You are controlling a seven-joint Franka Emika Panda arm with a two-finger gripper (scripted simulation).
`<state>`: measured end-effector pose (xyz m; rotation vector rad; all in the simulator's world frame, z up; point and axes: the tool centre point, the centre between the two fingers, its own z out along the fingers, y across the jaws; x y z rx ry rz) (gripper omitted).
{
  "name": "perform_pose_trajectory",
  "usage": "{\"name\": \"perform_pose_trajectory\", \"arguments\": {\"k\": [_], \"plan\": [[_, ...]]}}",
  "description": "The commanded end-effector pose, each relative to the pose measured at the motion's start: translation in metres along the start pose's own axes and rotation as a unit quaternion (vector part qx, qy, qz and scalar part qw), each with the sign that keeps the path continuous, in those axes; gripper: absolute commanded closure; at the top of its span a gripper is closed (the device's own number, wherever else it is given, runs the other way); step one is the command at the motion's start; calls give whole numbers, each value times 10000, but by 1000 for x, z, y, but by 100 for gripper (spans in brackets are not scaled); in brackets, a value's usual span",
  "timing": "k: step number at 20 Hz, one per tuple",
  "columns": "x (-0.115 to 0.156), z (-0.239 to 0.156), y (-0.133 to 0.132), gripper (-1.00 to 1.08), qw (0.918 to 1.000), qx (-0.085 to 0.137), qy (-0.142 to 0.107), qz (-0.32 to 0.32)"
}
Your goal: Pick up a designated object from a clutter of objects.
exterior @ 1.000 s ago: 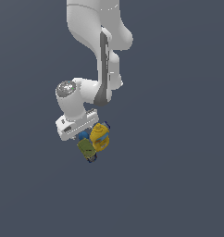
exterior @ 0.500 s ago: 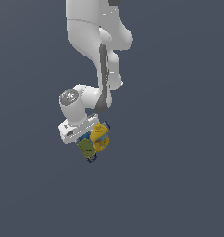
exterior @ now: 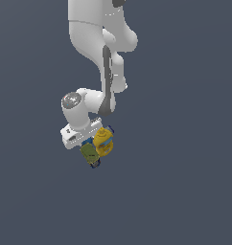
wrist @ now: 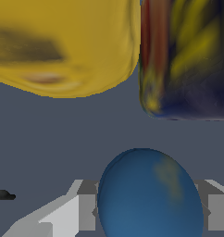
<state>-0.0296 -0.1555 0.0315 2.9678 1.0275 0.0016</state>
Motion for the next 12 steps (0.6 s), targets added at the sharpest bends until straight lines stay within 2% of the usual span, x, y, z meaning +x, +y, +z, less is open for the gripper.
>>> {"name": "perform_pose_trajectory", "arguments": {"k": [1, 12], "plan": [[0, 1, -1, 108, 10000, 6, -3, -4], [14, -26, -10, 108, 10000, 0, 0, -1]]}}
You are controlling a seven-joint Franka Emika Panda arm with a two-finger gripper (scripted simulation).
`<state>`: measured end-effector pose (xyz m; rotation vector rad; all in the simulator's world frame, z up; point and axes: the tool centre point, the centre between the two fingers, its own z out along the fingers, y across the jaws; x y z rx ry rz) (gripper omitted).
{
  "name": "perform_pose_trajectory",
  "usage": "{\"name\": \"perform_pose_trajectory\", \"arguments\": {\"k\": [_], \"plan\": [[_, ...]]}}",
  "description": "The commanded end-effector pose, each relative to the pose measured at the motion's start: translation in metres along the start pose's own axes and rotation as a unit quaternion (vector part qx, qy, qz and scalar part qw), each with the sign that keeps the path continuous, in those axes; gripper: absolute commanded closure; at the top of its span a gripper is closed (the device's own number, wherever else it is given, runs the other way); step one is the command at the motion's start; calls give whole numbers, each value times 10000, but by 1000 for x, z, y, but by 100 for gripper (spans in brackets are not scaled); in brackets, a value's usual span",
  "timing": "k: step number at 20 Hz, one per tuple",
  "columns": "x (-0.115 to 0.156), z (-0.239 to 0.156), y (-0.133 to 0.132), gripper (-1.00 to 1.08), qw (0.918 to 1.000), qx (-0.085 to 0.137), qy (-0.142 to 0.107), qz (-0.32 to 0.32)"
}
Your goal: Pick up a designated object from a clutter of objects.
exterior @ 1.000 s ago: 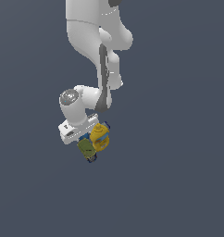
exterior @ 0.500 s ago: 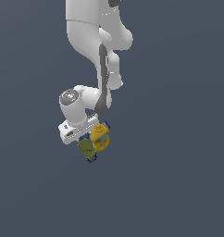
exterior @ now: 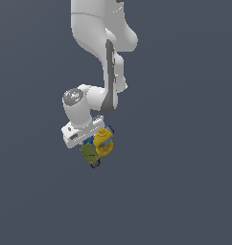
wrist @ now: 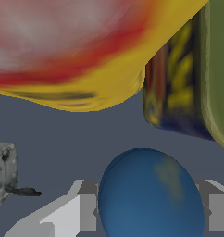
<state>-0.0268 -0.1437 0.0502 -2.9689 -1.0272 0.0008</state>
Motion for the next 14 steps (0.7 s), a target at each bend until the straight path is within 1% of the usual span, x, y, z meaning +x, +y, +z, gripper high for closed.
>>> {"name": "perform_pose_trajectory", "arguments": {"k": [1, 7, 14], "plan": [[7, -13, -4, 108, 10000, -7, 6, -3], [30, -57, -20, 108, 10000, -8, 1, -2], [66, -128, -45, 108, 10000, -13, -4, -2]]}}
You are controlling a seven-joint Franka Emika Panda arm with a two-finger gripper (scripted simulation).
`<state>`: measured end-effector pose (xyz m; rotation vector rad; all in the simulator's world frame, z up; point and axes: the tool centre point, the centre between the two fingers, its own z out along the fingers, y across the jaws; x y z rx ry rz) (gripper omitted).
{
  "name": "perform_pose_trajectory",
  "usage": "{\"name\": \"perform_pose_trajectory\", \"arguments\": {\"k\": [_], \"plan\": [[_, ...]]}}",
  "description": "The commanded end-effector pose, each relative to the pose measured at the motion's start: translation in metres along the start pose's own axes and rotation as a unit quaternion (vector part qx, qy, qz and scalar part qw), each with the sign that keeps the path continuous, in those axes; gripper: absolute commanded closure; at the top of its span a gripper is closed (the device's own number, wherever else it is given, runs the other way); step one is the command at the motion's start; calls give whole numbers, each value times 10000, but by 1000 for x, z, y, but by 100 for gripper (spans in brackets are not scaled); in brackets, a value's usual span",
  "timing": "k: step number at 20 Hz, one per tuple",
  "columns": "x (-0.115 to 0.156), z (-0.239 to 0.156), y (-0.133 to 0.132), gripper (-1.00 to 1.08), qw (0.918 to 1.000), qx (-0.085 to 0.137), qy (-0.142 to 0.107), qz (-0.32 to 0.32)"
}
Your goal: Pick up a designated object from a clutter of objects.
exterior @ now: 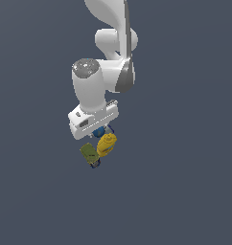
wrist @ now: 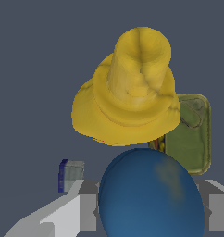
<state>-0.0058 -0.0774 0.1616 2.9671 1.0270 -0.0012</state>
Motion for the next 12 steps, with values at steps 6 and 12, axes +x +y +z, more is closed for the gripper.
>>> {"name": "perform_pose_trajectory", "arguments": {"k": [6, 12], "plan": [[40, -78, -27, 108, 10000, -6, -2, 0], [72, -138, -47, 108, 10000, -5, -2, -2]]}}
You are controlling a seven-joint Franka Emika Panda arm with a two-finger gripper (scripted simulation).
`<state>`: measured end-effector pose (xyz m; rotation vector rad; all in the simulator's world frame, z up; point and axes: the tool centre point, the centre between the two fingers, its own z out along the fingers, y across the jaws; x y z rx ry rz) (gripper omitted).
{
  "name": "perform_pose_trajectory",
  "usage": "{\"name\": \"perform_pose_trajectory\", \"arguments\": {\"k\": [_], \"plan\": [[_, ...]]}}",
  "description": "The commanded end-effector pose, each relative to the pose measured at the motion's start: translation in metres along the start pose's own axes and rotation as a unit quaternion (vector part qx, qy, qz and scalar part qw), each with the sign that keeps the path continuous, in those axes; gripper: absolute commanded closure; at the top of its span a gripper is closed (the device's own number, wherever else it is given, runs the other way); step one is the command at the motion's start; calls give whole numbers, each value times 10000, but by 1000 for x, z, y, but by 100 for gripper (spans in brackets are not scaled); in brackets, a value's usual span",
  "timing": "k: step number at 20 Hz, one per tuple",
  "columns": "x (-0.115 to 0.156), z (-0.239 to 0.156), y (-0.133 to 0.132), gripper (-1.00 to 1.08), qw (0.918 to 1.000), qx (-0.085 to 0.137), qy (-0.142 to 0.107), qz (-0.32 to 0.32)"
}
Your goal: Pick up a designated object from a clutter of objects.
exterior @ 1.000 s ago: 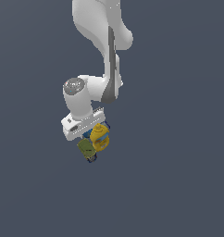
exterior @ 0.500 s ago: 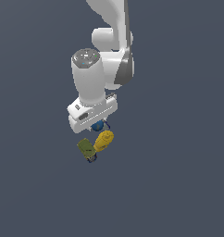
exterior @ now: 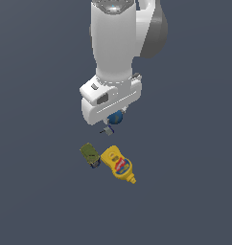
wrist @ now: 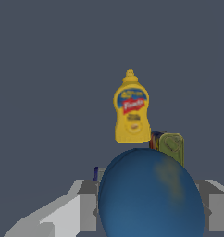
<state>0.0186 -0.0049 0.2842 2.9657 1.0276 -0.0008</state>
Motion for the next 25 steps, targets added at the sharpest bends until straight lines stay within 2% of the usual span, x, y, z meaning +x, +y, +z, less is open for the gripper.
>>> {"name": "perform_pose_trajectory", "arguments": {"k": [1, 12, 25], "plan": [[13, -26, -9, 108, 10000, 1, -1, 1], [60, -108, -34, 108, 10000, 10, 5, -1], [77, -136, -41, 108, 10000, 12, 7, -2]]}}
